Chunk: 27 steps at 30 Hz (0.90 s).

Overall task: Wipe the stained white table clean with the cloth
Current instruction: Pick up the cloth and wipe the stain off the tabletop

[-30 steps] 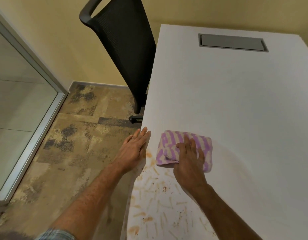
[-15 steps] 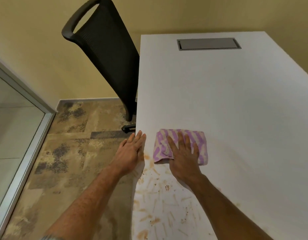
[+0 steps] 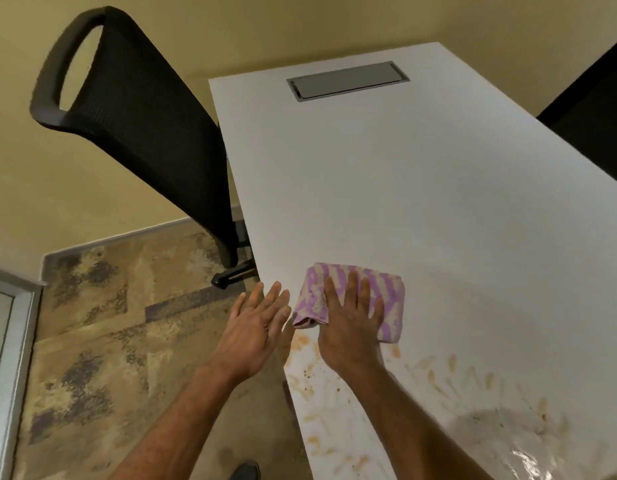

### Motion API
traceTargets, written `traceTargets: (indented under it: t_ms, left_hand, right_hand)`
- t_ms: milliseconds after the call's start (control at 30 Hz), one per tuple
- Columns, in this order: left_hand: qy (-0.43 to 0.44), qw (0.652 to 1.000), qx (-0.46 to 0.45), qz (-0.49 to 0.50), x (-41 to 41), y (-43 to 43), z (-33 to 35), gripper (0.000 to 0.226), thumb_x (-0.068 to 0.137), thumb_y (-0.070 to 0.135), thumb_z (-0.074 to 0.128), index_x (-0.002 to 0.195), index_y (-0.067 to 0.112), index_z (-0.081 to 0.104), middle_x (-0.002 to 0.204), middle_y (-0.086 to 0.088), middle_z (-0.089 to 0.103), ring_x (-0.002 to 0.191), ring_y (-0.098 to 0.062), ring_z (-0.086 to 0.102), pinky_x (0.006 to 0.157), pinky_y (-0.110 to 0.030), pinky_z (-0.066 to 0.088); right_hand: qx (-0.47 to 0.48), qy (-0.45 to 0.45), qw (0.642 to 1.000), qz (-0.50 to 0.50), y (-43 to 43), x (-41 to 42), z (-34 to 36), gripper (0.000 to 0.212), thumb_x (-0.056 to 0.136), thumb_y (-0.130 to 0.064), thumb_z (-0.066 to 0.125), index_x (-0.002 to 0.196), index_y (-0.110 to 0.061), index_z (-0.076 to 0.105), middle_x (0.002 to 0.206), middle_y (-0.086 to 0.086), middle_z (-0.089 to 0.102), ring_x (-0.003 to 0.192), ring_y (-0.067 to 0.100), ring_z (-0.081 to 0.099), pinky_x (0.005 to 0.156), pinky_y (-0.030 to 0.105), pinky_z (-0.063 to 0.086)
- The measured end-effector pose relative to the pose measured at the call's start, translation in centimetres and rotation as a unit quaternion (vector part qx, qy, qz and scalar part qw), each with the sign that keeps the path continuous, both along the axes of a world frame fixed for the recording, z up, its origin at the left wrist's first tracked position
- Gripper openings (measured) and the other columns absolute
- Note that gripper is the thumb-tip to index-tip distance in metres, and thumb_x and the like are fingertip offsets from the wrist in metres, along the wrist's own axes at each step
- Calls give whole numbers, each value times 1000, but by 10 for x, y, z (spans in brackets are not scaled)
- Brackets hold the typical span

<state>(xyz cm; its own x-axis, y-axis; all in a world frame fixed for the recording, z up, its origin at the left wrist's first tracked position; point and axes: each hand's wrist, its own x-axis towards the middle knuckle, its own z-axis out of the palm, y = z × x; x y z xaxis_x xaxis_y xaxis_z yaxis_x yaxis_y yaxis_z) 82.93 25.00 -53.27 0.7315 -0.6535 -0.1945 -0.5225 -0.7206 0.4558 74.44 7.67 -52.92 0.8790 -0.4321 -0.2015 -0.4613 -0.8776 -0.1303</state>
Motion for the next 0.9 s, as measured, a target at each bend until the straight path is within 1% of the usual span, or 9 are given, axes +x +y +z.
traceTargets:
  t_ms: [100, 233, 400, 533, 633, 700, 767, 833, 900]
  left_hand:
    - [2, 998, -55, -10, 15, 2, 3, 67, 102, 59, 5, 155, 33, 36, 164, 14, 24, 156, -6, 2, 129, -38, -1]
    - [8, 993, -118, -25, 37, 0, 8, 57, 107, 49, 19, 154, 25, 41, 161, 4, 39, 156, -12, 16, 128, -45, 11]
    - [33, 990, -104, -88, 61, -17, 4, 59, 107, 50, 18, 158, 25, 32, 167, -2, 25, 157, -16, 7, 129, -44, 7]
    - [-14, 988, -43, -145, 63, -20, -8, 63, 107, 53, 14, 161, 22, 21, 170, -5, 8, 158, -22, -5, 129, -44, -1]
    - [-34, 986, -30, -160, 63, -18, -16, 70, 103, 60, 5, 162, 23, 17, 170, -4, 3, 157, -22, -10, 128, -44, -5]
    - [-35, 986, -20, -163, 64, -18, -20, 72, 101, 63, 2, 162, 26, 12, 171, -3, -1, 157, -21, -14, 127, -44, -8]
    - [-46, 984, -2, -171, 63, -18, -23, 72, 100, 67, 0, 162, 30, 3, 170, -1, -10, 155, -20, -21, 126, -44, -11]
    - [-59, 982, 10, -179, 61, -18, -25, 73, 100, 69, 2, 161, 31, -4, 169, -1, -17, 153, -19, -27, 126, -45, -13]
    - [-73, 980, 19, -183, 60, -18, -27, 75, 100, 70, 6, 162, 30, -5, 169, -3, -18, 153, -21, -28, 126, -48, -11]
  right_hand:
    - [8, 3, 999, -53, 21, 6, 0, 89, 101, -47, 47, 161, -31, -16, 170, 15, -19, 157, 42, -15, 124, 65, 1]
    - [28, -12, 994, -103, 54, 6, 2, 90, 99, -36, 55, 162, -34, -9, 172, 15, -13, 158, 40, -13, 124, 64, 3]
    - [40, -4, 991, -130, 88, 2, 0, 102, 95, -37, 66, 159, -42, -13, 171, 12, -18, 157, 37, -19, 125, 63, -4]
    - [44, -17, 990, -129, 102, -14, 2, 101, 92, -28, 69, 161, -44, -2, 173, 10, -7, 158, 34, -13, 123, 57, -7]
    - [32, -27, 989, -142, 115, -33, 11, 101, 78, -21, 79, 161, -39, 23, 170, 11, 19, 157, 35, 11, 122, 58, 10]
    - [31, -31, 986, -158, 125, -48, 14, 104, 71, -14, 80, 159, -37, 30, 169, 11, 24, 156, 35, 17, 122, 59, 20]
    - [26, -23, 983, -181, 134, -63, 20, 107, 64, -11, 82, 157, -36, 36, 168, 11, 28, 155, 36, 23, 124, 58, 22]
    - [16, -13, 978, -206, 142, -77, 26, 109, 55, -8, 86, 153, -34, 46, 163, 11, 39, 150, 37, 36, 118, 58, 26]
    - [11, -5, 972, -236, 145, -90, 31, 110, 44, -6, 88, 146, -32, 56, 156, 11, 49, 143, 37, 47, 113, 60, 40]
